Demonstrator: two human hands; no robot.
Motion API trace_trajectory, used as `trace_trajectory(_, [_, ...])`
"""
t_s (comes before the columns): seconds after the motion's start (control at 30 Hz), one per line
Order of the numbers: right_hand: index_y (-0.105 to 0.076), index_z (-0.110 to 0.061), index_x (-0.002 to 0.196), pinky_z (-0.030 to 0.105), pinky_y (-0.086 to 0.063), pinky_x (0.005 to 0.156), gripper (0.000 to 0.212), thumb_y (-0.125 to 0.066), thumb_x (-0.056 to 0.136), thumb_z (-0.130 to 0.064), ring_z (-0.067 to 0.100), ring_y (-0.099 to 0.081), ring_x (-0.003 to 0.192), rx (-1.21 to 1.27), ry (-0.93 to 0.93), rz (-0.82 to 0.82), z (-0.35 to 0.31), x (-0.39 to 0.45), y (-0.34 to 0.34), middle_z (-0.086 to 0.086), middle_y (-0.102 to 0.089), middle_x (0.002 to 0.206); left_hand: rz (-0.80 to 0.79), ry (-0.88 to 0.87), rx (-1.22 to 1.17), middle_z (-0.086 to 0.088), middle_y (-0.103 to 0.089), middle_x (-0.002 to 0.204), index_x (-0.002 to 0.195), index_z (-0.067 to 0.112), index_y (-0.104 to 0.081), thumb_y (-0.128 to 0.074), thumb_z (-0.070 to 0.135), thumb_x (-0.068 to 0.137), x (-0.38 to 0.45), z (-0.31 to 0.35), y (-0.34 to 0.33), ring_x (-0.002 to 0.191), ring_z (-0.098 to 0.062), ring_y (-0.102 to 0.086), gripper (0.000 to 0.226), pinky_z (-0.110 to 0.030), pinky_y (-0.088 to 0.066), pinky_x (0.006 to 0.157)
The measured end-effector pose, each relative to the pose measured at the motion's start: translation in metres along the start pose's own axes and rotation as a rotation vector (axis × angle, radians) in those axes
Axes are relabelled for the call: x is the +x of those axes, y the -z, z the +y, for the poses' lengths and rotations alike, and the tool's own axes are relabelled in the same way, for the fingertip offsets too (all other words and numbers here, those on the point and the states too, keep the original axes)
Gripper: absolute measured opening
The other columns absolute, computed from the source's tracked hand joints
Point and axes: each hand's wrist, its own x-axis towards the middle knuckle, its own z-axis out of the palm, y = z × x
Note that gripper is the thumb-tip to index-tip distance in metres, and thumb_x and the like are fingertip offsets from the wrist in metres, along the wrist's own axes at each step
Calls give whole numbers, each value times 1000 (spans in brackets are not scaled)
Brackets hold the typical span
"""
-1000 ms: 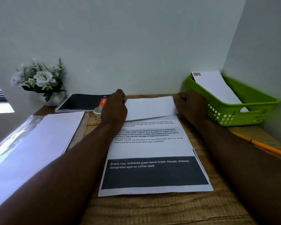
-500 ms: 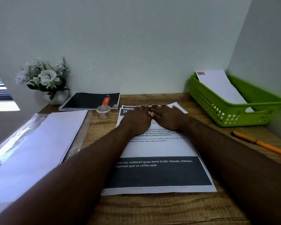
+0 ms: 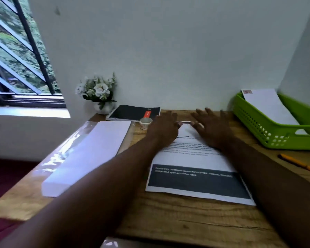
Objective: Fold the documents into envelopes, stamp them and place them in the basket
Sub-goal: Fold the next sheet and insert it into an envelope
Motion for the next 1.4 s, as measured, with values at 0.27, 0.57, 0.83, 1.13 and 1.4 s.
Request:
trace_trajectory(0.27, [-57, -18, 131, 35, -33, 104, 50, -37, 95, -46, 22, -47, 127, 371, 485, 101, -114, -26, 37, 3, -56, 135, -1, 457, 255, -2, -62, 124, 116, 23, -62, -57, 46, 84, -64, -95, 62, 118, -28, -54, 40, -49, -37, 99])
trace_trajectory(0.57, [-51, -21, 136, 22, -31, 102, 48, -35, 99, -47, 12, -46, 127, 511, 383, -266, -135, -40, 12, -4, -50, 142, -95, 490, 192, 0, -49, 63, 59, 16, -46, -69, 59, 73, -76, -119, 68, 72, -22, -53, 51, -29, -41, 62])
trace_trajectory(0.83, [-63, -30, 122, 13, -37, 92, 32, -46, 97, -40, -5, -54, 113, 916, 222, -52, -131, -39, 29, -15, -63, 122, 76, 385, 126, -18, -65, 80, 76, 2, -63, -57, 15, 84, -69, -80, 127, 70, -29, -60, 16, -29, -46, 61])
trace_trajectory(1.13, [-39, -24, 141, 48, -53, 90, 70, -68, 80, -5, 33, -63, 108, 1922, -124, -176, -94, -21, 56, 15, -66, 119, 823, 286, -638, 0, -35, 47, 50, 10, -50, -60, 28, 84, -14, -11, 146, 49, -11, -34, 40, -29, -33, 52])
trace_trajectory(1.4, [-57, -10, 116, 41, -57, 82, 45, -72, 76, 5, 28, -68, 93, 1633, -358, 104, -66, -11, 34, 15, -70, 107, 417, 594, -1380, -9, -69, 109, 116, 8, -61, -56, 17, 96, -8, -2, 25, 92, -25, -67, 22, -39, -56, 82])
